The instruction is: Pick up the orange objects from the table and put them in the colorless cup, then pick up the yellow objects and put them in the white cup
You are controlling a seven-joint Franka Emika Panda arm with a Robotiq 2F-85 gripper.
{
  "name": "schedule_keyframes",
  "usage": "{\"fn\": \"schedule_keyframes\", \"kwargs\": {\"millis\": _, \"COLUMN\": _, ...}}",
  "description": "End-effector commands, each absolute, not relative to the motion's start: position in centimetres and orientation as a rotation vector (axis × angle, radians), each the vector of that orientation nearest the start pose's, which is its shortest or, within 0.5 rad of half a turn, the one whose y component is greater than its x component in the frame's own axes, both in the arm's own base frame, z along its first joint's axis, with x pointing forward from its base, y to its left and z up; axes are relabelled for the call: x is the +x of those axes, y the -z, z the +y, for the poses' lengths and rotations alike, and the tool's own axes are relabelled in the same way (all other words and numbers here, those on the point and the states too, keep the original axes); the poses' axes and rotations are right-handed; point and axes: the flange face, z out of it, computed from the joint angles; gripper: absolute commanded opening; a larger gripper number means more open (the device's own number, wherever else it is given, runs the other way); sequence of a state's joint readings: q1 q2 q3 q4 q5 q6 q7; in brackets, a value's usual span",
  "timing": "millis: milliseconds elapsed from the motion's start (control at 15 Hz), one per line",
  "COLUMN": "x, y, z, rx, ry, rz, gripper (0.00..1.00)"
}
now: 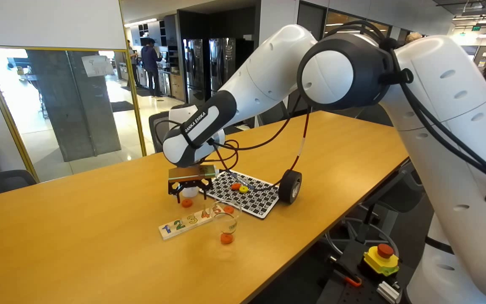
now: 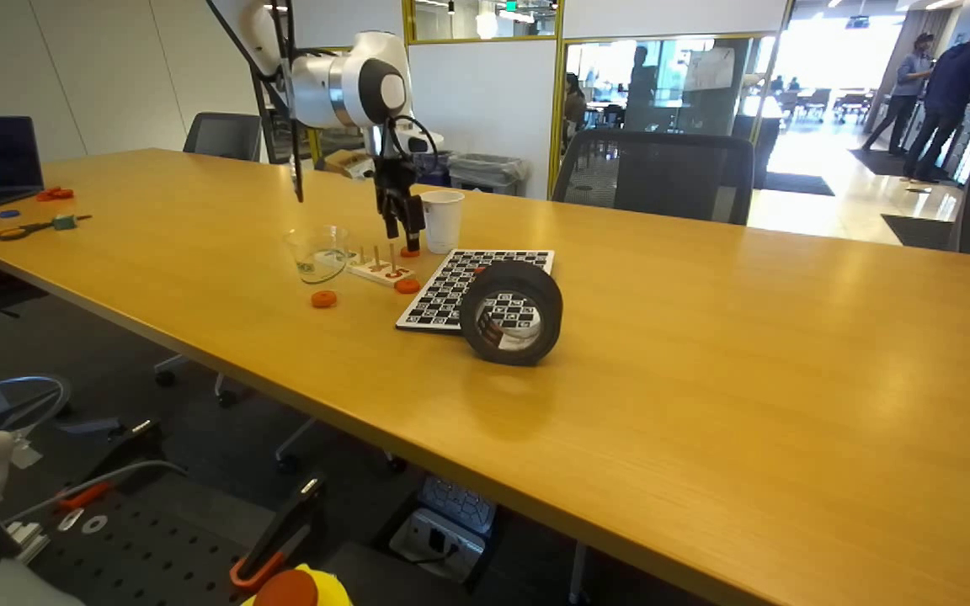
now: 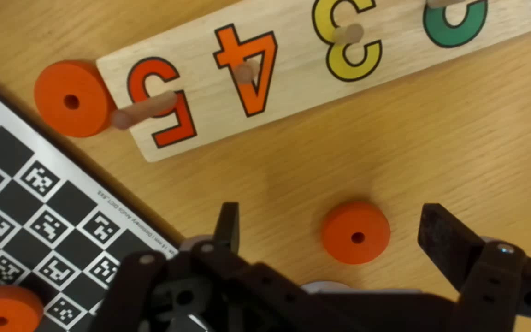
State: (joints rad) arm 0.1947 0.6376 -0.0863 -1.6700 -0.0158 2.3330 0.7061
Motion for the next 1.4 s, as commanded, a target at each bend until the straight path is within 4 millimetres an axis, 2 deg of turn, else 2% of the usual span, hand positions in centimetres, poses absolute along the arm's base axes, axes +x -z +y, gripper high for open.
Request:
{"fn": "schedule_keyframes", "kwargs": {"millis": 0, "x": 68.0, "y": -23.7, "z": 8.2, "rx": -3.106, "ry": 0.167, "rz": 0.862, "gripper": 1.0}}
{"fn": "schedule_keyframes", "kwargs": {"millis": 533, "x": 68.6, "y": -22.9, "z": 8.6, "rx": -3.09, "ry": 0.154, "rz": 0.783, "gripper": 1.0}}
{"fn": "schedule_keyframes", "kwargs": {"millis": 1333, "x": 69.9, "y": -22.8, "z": 8.5, "rx": -3.076, "ry": 0.153, "rz": 0.656, "gripper": 1.0}}
